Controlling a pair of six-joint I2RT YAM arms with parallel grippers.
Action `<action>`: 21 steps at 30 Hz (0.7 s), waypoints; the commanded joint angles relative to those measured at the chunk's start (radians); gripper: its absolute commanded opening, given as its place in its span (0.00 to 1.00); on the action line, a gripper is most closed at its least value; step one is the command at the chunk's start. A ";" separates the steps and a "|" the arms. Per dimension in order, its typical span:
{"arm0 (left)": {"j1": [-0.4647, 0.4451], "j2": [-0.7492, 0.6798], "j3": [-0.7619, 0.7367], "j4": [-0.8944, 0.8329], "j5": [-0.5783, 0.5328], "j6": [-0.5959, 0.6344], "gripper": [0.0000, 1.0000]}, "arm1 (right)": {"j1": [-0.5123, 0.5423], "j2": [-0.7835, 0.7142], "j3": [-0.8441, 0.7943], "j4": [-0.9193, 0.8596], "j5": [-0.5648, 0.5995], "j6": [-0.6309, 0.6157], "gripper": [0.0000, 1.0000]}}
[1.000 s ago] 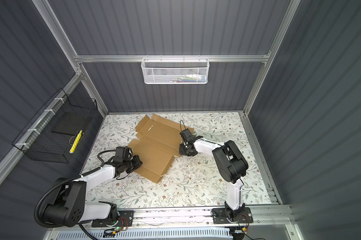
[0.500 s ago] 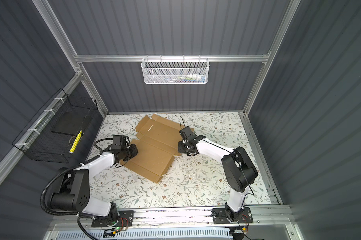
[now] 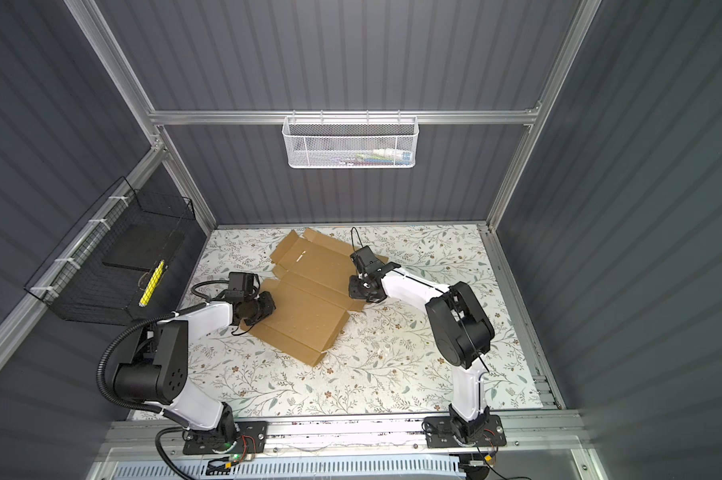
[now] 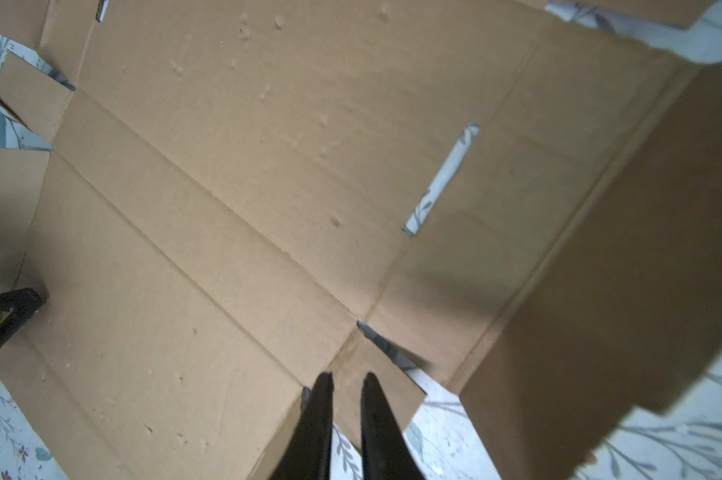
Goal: Fold the paper box
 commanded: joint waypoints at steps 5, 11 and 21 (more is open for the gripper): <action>0.005 -0.026 -0.090 0.045 0.034 -0.009 0.00 | -0.004 0.072 0.078 -0.013 -0.021 0.001 0.18; 0.004 -0.043 -0.142 0.074 0.068 -0.032 0.00 | -0.005 0.096 0.075 -0.009 -0.028 0.010 0.17; -0.078 -0.133 -0.235 0.089 0.089 -0.106 0.00 | -0.014 0.120 0.036 0.025 -0.042 0.023 0.17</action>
